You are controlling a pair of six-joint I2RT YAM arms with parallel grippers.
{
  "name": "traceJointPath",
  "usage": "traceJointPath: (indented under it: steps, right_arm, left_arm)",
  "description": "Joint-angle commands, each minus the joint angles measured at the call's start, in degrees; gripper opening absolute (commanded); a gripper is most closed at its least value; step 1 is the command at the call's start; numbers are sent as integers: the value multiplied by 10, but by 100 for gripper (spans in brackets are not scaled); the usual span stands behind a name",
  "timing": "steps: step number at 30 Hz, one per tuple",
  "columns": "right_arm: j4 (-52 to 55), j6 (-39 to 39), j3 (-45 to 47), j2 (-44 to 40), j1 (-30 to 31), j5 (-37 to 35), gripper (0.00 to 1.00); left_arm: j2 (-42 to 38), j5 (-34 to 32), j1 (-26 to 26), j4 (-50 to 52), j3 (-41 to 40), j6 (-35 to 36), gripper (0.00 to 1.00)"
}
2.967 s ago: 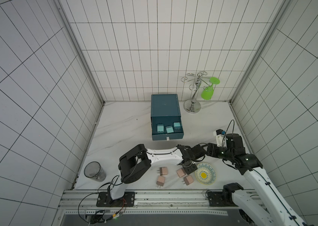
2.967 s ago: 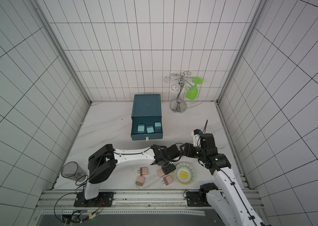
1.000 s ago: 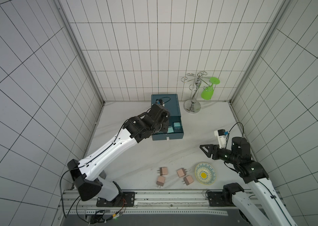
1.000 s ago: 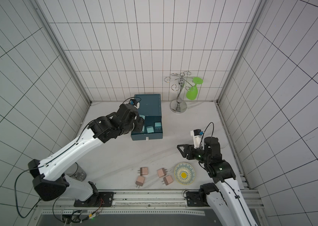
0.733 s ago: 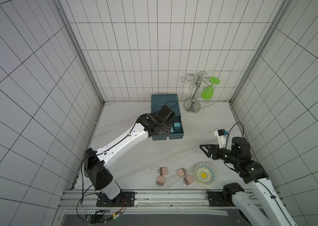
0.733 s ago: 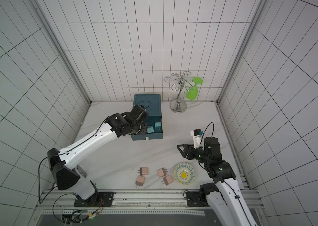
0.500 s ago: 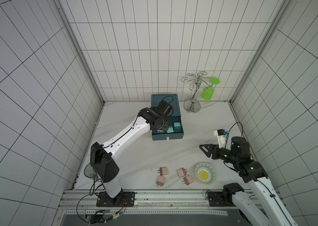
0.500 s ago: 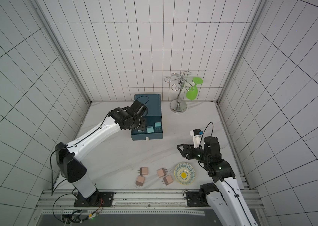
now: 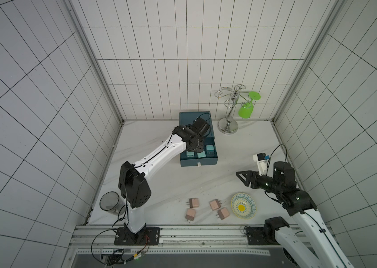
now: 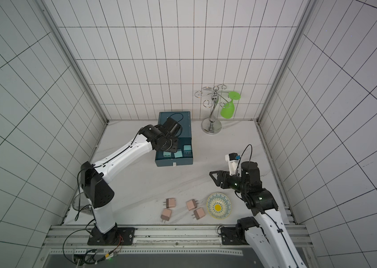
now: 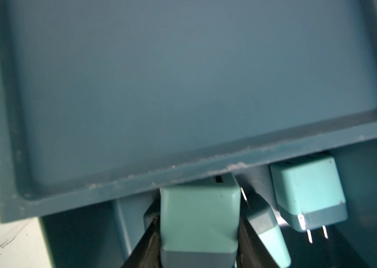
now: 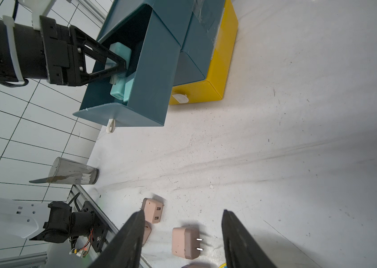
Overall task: Place the plugs into the drawer by color
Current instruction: Place the plug in the drawer.
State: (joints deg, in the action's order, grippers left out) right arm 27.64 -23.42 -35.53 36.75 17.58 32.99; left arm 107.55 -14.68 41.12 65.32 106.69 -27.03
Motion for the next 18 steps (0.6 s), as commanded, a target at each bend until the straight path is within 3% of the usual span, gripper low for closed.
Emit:
traceJointPath:
  steps: [1,8,11,13,18]
  right_arm:
    - [-10,-3,16,5,-1,-2,57]
    - [-10,-3,17,13,-1,-4,57]
    - [-10,-4,17,13,-1,-5,57]
    - [-10,-4,18,14,-1,-6,57]
    - [-10,-5,18,17,-1,-6,57]
  left_arm:
    - [17,-43,-1,-5,4,-3,10]
    - [37,-44,-5,-30,18,7,20]
    - [50,-1,-18,-38,25,9,23]
    - [56,22,-25,-40,25,8,28]
    - [54,6,-27,-38,21,7,42]
